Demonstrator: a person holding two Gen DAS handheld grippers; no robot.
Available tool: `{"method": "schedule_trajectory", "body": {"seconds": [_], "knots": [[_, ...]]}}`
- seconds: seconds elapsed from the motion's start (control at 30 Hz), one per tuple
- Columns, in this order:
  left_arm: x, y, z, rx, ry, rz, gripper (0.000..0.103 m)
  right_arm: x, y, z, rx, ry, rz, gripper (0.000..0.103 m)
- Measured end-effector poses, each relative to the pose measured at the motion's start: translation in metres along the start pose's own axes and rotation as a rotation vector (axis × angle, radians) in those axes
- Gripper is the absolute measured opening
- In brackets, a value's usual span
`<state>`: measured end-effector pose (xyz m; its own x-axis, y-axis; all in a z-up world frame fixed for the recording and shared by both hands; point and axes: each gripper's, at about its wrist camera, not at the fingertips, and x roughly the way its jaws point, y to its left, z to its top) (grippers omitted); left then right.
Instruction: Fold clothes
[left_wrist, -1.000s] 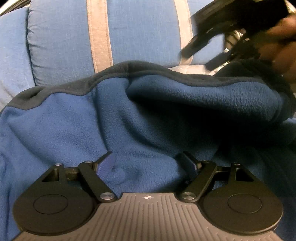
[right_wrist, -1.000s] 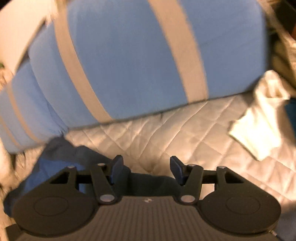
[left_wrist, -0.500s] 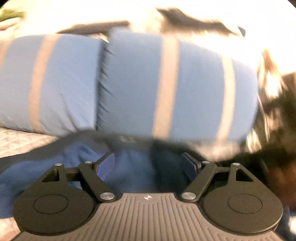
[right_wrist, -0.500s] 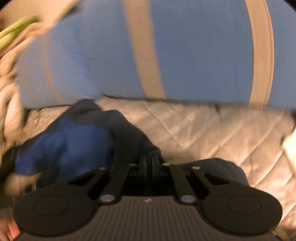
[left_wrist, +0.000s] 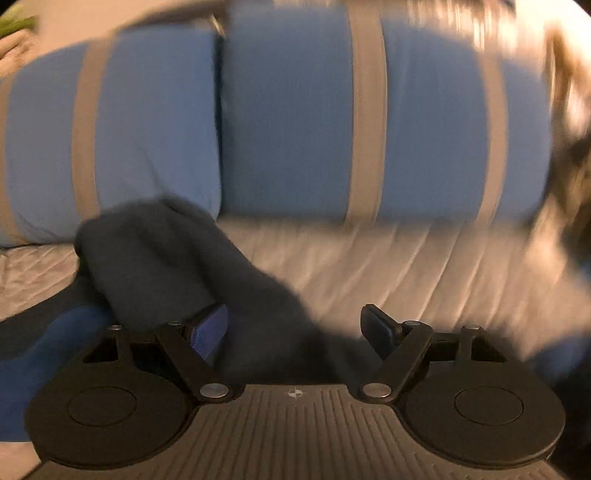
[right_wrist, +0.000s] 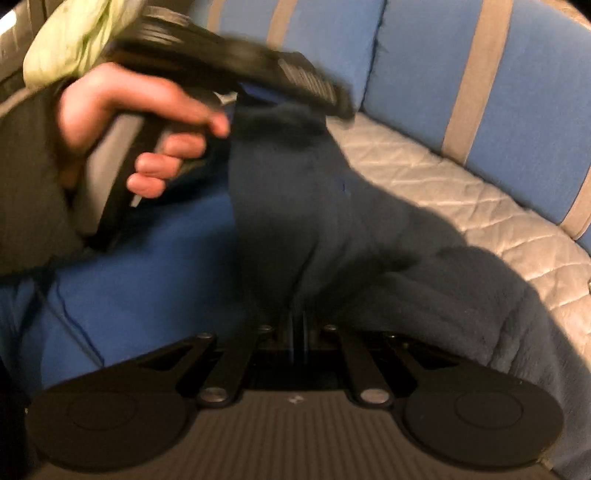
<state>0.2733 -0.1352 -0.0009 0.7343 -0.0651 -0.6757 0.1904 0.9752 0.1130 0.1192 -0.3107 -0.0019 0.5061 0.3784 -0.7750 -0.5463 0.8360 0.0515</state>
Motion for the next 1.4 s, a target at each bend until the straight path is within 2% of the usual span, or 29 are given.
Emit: {"method": "schedule_trajectory", "body": {"seconds": [0.03, 0.07, 0.1, 0.17, 0.3, 0.37, 0.43, 0.53, 0.63, 0.67, 0.7, 0.73, 0.8, 0.9, 1.0, 1.07, 1.17, 1.3, 1.33, 1.4], "knots": [[0.005, -0.004, -0.002, 0.024, 0.021, 0.016, 0.077, -0.002, 0.001, 0.000, 0.002, 0.000, 0.001, 0.013], [0.006, -0.008, -0.004, 0.037, 0.026, 0.023, 0.077, -0.007, 0.001, 0.003, 0.014, -0.009, 0.010, 0.036], [0.007, -0.011, -0.004, 0.048, 0.029, 0.026, 0.077, -0.013, 0.001, 0.006, 0.027, -0.018, 0.021, 0.043], [0.006, -0.011, -0.005, 0.056, 0.025, 0.025, 0.077, -0.031, 0.000, 0.015, 0.066, -0.079, 0.059, 0.048], [0.005, -0.006, -0.013, 0.042, 0.030, 0.018, 0.077, -0.070, -0.032, 0.040, 0.260, -0.235, 0.091, 0.068], [0.003, -0.008, -0.016, 0.040, 0.033, 0.020, 0.077, -0.072, -0.065, 0.050, 0.397, -0.232, 0.060, 0.068], [0.006, -0.009, -0.016, 0.040, 0.033, 0.022, 0.077, -0.056, -0.101, 0.056, 0.547, -0.151, 0.017, 0.068], [0.004, -0.009, -0.016, 0.037, 0.038, 0.020, 0.077, -0.023, -0.147, 0.051, 0.774, -0.015, 0.048, 0.068], [0.002, -0.007, -0.015, 0.028, 0.042, 0.013, 0.077, 0.001, -0.166, 0.038, 0.916, 0.035, 0.105, 0.066], [0.001, -0.006, -0.014, 0.022, 0.043, 0.010, 0.077, 0.008, -0.172, 0.033, 0.961, 0.049, 0.124, 0.048], [-0.002, -0.005, -0.013, 0.011, 0.040, 0.003, 0.077, 0.016, -0.178, 0.028, 1.006, 0.064, 0.144, 0.025], [-0.006, -0.003, -0.012, -0.002, 0.035, -0.005, 0.077, 0.016, -0.176, 0.029, 0.993, 0.039, 0.146, 0.019], [-0.017, 0.006, -0.009, -0.087, -0.014, -0.050, 0.077, 0.007, -0.167, 0.035, 0.929, -0.037, 0.130, 0.014], [-0.040, 0.029, -0.006, -0.286, -0.129, -0.205, 0.077, -0.019, -0.149, 0.051, 0.751, -0.202, 0.104, 0.013], [-0.060, 0.048, -0.004, -0.404, -0.248, -0.338, 0.077, -0.045, -0.127, 0.073, 0.551, -0.328, 0.054, 0.013], [-0.070, 0.055, -0.003, -0.434, -0.312, -0.398, 0.077, -0.063, -0.110, 0.086, 0.415, -0.397, 0.010, 0.013], [-0.085, 0.063, -0.002, -0.446, -0.390, -0.476, 0.077, -0.082, -0.075, 0.093, 0.209, -0.451, -0.069, 0.013], [-0.091, 0.072, 0.002, -0.427, -0.405, -0.525, 0.077, -0.085, -0.037, 0.083, 0.053, -0.439, -0.098, 0.013], [-0.089, 0.075, 0.001, -0.441, -0.392, -0.525, 0.077, -0.084, -0.028, 0.078, 0.026, -0.429, -0.103, 0.013], [-0.081, 0.080, 0.001, -0.456, -0.313, -0.532, 0.077, -0.075, -0.012, 0.068, -0.023, -0.408, -0.117, 0.013]]}}
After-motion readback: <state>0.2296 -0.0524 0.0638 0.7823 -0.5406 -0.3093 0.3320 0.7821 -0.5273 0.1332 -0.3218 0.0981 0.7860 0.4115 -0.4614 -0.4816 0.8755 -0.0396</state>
